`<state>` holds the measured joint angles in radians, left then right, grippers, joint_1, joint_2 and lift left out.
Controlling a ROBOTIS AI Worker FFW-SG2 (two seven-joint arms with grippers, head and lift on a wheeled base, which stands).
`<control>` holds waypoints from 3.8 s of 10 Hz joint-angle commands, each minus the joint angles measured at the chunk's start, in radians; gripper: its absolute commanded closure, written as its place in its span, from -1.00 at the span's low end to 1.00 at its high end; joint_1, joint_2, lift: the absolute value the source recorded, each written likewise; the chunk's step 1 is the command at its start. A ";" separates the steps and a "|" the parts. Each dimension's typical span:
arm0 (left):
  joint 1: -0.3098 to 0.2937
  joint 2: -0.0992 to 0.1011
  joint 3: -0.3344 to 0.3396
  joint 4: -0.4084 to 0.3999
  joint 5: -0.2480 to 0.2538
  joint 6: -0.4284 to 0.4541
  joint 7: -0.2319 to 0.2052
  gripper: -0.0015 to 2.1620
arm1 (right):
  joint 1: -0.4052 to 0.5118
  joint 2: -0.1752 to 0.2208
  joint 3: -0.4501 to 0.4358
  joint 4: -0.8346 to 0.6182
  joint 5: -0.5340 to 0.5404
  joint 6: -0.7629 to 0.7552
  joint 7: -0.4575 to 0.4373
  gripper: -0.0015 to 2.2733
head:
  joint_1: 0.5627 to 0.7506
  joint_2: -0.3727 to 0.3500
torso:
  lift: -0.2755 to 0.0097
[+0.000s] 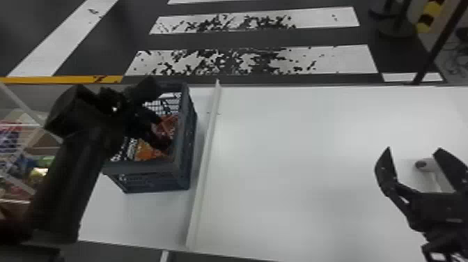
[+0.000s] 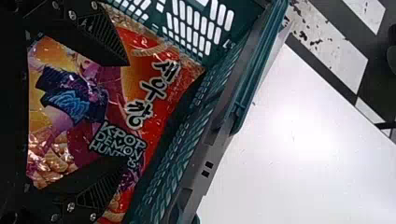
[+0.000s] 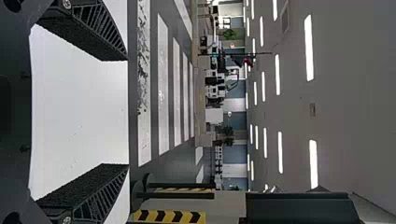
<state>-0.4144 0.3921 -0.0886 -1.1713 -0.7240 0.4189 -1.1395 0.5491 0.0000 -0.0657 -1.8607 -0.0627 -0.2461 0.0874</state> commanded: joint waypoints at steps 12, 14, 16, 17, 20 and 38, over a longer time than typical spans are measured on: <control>-0.034 -0.036 0.112 0.144 0.107 0.022 -0.003 0.98 | -0.012 0.001 -0.005 0.034 -0.019 -0.012 0.018 -0.95 | 0.41 0.41 | 0.27; -0.023 -0.022 0.191 0.099 0.186 0.019 -0.040 0.98 | -0.012 0.001 -0.002 0.034 -0.019 -0.009 0.018 -0.94 | 0.41 0.40 | 0.27; -0.023 0.001 0.224 0.098 0.255 0.019 -0.072 0.98 | -0.012 0.001 0.000 0.034 -0.019 -0.009 0.017 -0.94 | 0.41 0.43 | 0.27; -0.020 0.002 0.260 0.075 0.270 0.019 -0.098 0.98 | -0.012 0.001 0.001 0.034 -0.019 -0.006 0.017 -0.94 | 0.41 0.44 | 0.27; -0.015 0.059 0.274 0.059 0.396 0.050 -0.184 0.98 | -0.018 0.001 0.009 0.031 -0.019 0.015 0.017 -0.93 | 0.41 0.47 | 0.27; 0.167 -0.300 0.196 -0.671 0.598 0.820 -0.086 0.98 | -0.012 0.001 0.004 -0.026 -0.008 0.092 0.015 -0.93 | 0.41 -0.13 | 0.27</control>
<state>-0.2523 0.1169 0.1375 -1.8425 -0.1104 1.2405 -1.2276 0.5363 0.0000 -0.0574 -1.8853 -0.0706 -0.1568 0.1027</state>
